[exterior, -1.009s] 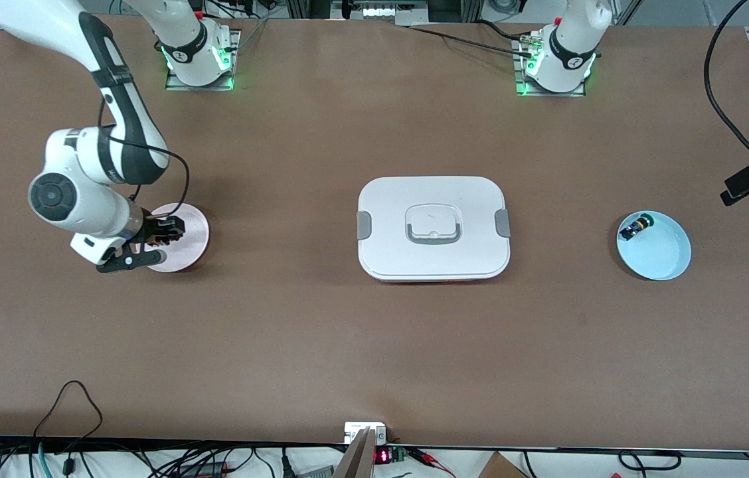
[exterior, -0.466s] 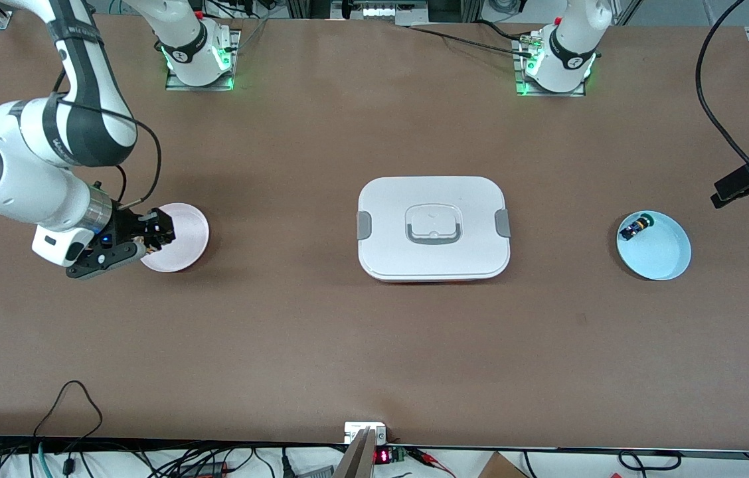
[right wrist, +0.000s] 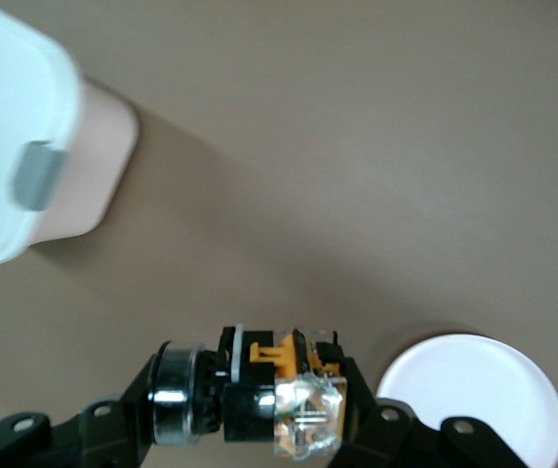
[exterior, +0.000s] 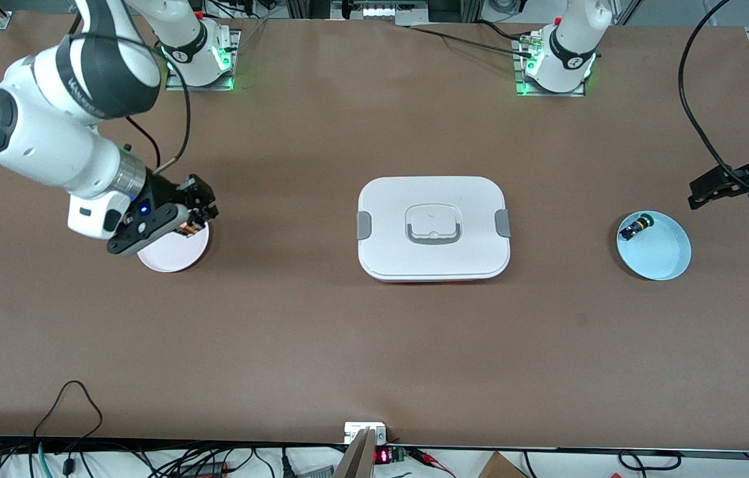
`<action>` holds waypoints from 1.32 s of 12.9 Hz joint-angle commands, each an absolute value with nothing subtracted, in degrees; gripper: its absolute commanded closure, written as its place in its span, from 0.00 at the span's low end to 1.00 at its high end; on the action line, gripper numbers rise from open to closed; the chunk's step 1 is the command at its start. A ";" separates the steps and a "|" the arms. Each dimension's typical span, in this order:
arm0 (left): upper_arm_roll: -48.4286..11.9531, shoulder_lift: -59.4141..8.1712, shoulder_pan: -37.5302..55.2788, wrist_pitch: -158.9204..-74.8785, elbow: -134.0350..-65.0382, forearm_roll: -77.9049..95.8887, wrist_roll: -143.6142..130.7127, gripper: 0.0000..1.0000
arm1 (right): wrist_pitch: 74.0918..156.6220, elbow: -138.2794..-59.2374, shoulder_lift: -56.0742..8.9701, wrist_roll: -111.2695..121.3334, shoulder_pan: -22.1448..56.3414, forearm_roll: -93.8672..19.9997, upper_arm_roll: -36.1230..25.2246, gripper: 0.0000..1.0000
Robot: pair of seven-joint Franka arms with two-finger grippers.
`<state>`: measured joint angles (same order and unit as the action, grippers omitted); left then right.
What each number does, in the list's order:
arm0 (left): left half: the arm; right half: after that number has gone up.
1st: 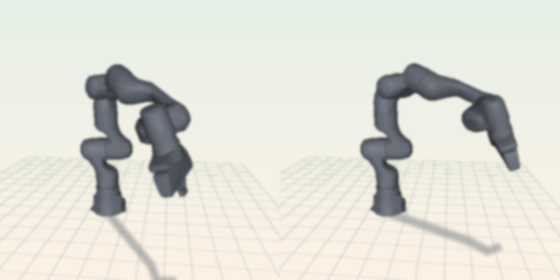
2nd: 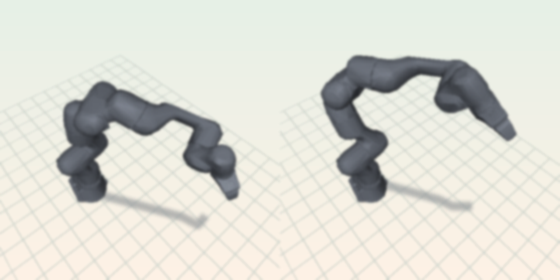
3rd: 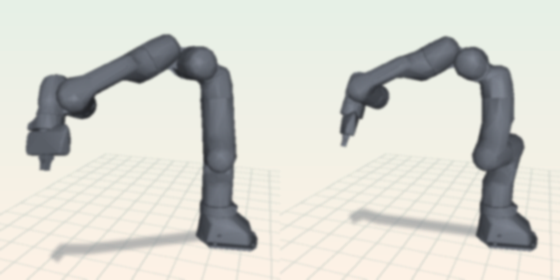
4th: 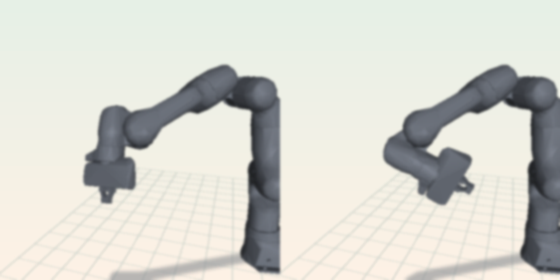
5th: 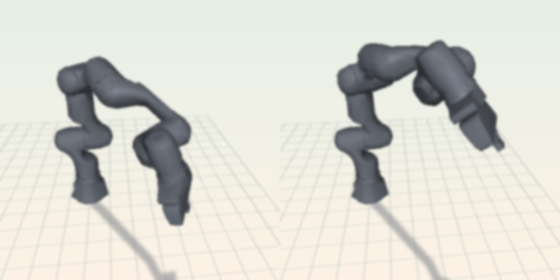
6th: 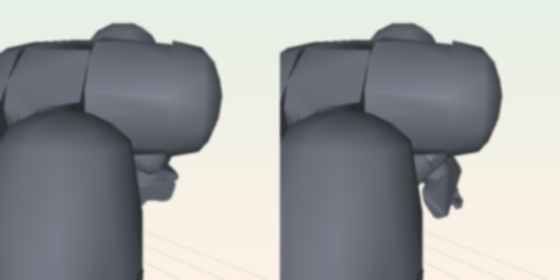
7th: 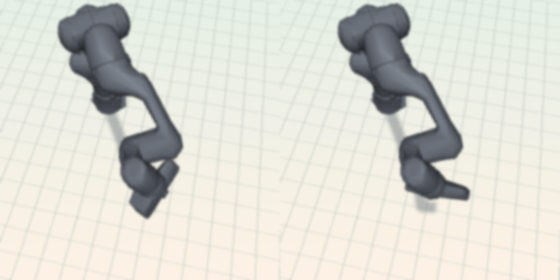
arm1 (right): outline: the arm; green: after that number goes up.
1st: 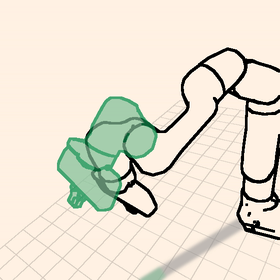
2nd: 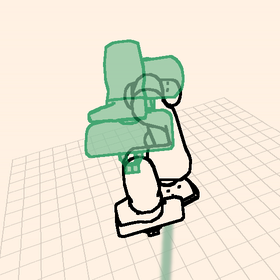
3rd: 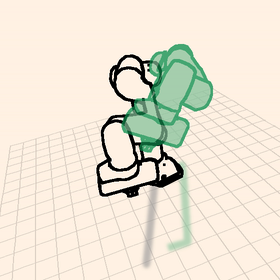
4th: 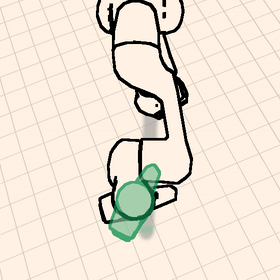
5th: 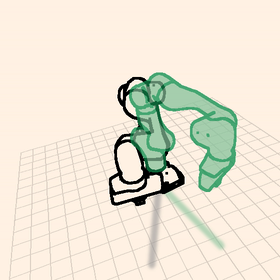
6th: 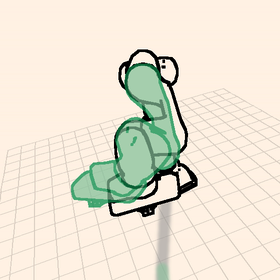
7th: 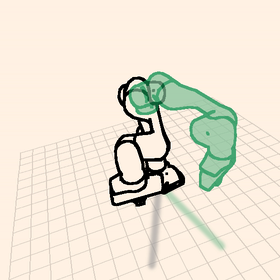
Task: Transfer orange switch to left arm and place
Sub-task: 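Lift the switch with the right gripper while the left gripper approaches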
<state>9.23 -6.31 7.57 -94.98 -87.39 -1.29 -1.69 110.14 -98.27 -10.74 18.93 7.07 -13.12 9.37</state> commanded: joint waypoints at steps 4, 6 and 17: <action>9.15 -7.03 5.90 -90.71 -86.65 5.32 4.11 0.00 | 107.40 -97.03 -10.81 35.41 9.22 -23.80 11.25 0.75; 5.12 -7.55 -3.56 -88.17 -90.16 18.47 4.48 0.00 | 108.45 -96.94 -10.81 40.56 10.37 -28.62 11.34 0.75; 2.83 -13.27 0.60 -81.02 -99.13 62.01 -1.47 0.00 | 107.75 -101.07 -15.46 90.31 10.02 -71.59 10.99 0.75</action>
<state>3.83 -13.77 -1.27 -78.60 -96.29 55.82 1.33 108.55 -99.86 -14.66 84.11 10.36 -65.17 11.02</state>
